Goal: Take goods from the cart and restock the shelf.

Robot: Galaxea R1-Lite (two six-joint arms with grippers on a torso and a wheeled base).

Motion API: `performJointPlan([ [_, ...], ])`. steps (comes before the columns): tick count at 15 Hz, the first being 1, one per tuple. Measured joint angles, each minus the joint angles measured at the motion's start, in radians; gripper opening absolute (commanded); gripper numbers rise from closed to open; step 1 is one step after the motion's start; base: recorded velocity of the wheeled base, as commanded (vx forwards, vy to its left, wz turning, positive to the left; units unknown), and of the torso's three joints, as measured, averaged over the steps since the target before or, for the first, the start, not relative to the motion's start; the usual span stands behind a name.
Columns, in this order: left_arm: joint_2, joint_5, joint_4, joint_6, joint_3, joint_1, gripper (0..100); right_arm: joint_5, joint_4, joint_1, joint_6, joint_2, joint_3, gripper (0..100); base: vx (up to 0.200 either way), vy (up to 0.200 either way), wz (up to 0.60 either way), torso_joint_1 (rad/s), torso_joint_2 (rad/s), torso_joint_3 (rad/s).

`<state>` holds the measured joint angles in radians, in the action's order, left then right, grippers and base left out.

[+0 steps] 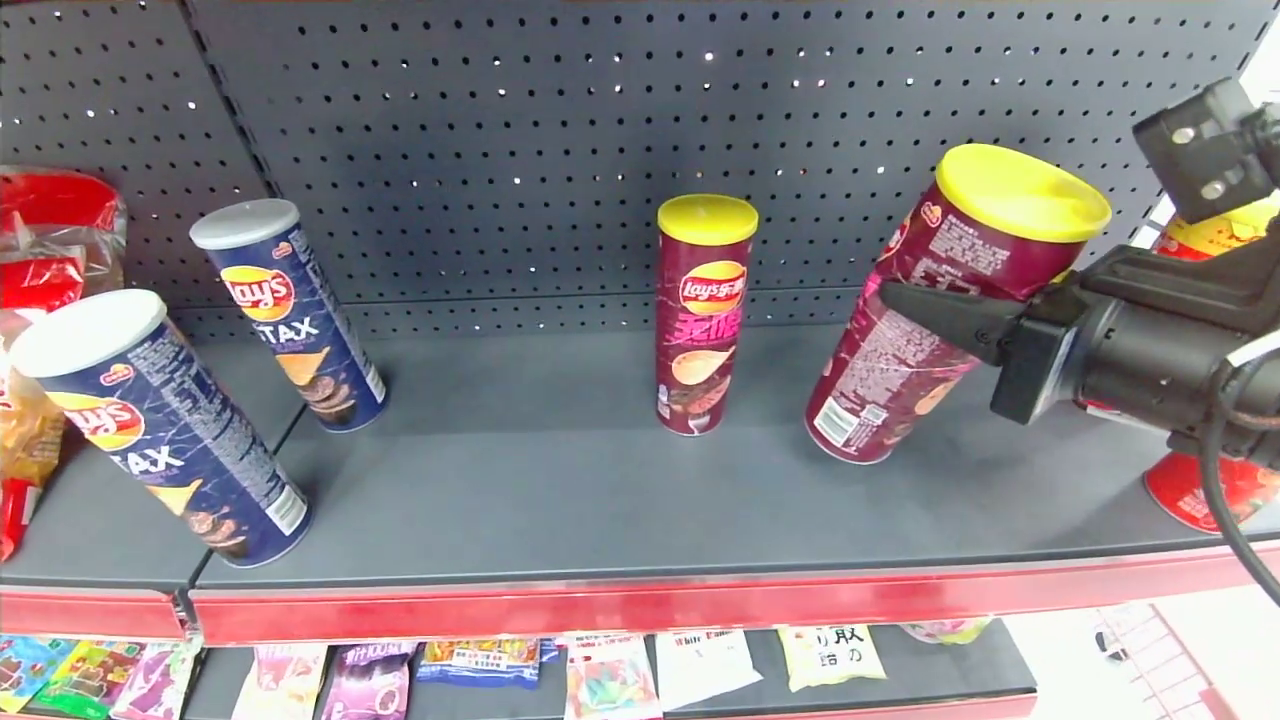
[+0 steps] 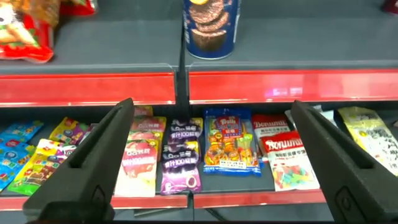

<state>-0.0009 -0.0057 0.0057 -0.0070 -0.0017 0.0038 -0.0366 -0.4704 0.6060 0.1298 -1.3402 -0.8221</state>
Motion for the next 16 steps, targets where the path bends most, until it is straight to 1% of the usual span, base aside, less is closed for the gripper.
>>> performJointPlan([
  [5,0.004,0.0,0.0,0.005,0.0,0.0,100,0.001,0.0,-0.016,0.0,0.0,0.009,0,0.0,0.0,0.0,0.0,0.0,0.0],
  [8,0.012,-0.024,-0.001,0.009,-0.007,-0.005,100,-0.004,0.0,-0.018,0.001,0.0,0.009,0,0.0,0.0,0.0,0.0,0.0,0.0],
  [9,0.022,-0.035,-0.001,0.0,-0.031,-0.009,100,-0.008,0.001,-0.017,0.002,-0.001,0.009,0,0.0,0.0,0.0,0.0,0.0,0.0],
  [10,0.045,-0.043,-0.001,-0.02,-0.078,-0.016,100,-0.02,0.001,-0.017,0.003,-0.006,0.005,0,0.0,0.0,0.0,0.0,0.0,0.0],
  [12,0.174,-0.078,-0.006,-0.069,-0.269,-0.046,100,-0.086,0.001,-0.011,0.005,-0.023,-0.01,0,0.0,0.0,0.0,0.0,0.0,0.0],
  [13,0.262,-0.117,-0.011,-0.078,-0.361,-0.07,100,-0.117,0.001,-0.009,0.004,-0.032,-0.02,0,0.0,0.0,0.0,0.0,0.0,0.0],
  [14,0.374,-0.188,-0.016,-0.083,-0.46,-0.106,100,-0.139,-0.001,-0.006,0.004,-0.042,-0.034,0,0.0,0.0,0.0,0.0,0.0,0.0],
  [15,0.489,-0.276,-0.028,-0.083,-0.548,-0.149,100,-0.147,-0.003,-0.003,0.004,-0.05,-0.046,0,0.0,0.0,0.0,0.0,0.0,0.0],
  [16,0.589,-0.345,-0.039,-0.077,-0.61,-0.186,100,-0.148,-0.002,-0.002,0.004,-0.056,-0.052,0,0.0,0.0,0.0,0.0,0.0,0.0],
])
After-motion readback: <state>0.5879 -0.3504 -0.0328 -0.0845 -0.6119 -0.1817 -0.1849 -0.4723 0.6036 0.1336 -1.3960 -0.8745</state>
